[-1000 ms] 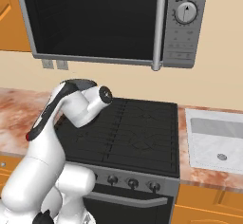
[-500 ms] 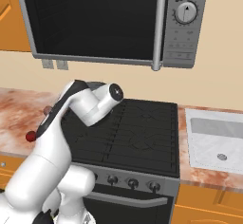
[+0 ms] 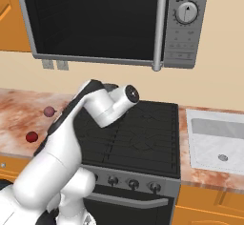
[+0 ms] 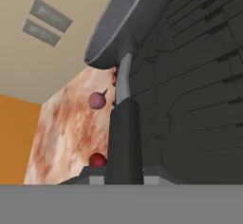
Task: Place the pan on the rear right burner on the stove. Then place the tomato and the onion in the pan and turn on the rear right burner.
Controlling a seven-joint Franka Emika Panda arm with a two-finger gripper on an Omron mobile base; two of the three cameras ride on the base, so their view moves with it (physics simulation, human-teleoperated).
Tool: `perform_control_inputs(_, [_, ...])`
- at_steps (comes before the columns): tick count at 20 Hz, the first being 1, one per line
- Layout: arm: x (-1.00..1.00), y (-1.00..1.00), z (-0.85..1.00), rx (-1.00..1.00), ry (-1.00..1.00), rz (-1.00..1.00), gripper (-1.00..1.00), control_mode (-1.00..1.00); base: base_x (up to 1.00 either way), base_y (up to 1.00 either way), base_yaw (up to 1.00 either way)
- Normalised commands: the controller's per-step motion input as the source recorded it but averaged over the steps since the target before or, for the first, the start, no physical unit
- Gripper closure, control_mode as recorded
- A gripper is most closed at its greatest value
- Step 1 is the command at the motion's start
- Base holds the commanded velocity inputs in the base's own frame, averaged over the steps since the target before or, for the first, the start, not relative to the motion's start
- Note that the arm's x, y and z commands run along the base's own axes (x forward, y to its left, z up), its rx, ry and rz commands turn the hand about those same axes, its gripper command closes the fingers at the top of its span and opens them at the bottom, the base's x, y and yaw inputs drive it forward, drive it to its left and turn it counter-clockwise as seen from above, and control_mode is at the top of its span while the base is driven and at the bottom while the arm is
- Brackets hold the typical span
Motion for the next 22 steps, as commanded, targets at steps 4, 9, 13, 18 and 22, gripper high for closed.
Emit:
perform_control_inputs(4, [0.0, -0.47, 0.0, 0.0, 0.0, 0.0, 1.0, -1.0, 0.0, 0.0, 0.0])
perform_control_inputs(9, [0.0, -0.52, 0.0, 0.0, 0.0, 0.0, 1.0, -1.0, 0.0, 0.0, 0.0])
perform_control_inputs(13, [0.04, -0.54, 0.0, 0.0, 0.0, 0.0, 1.0, -1.0, 0.0, 0.0, 0.0])
perform_control_inputs(18, [0.14, -0.35, 0.0, 0.0, 0.0, 0.0, 1.0, -1.0, 0.0, 0.0, 0.0])
perform_control_inputs(22, [0.16, -0.17, 0.0, 0.0, 0.0, 0.0, 1.0, -1.0, 0.0, 0.0, 0.0])
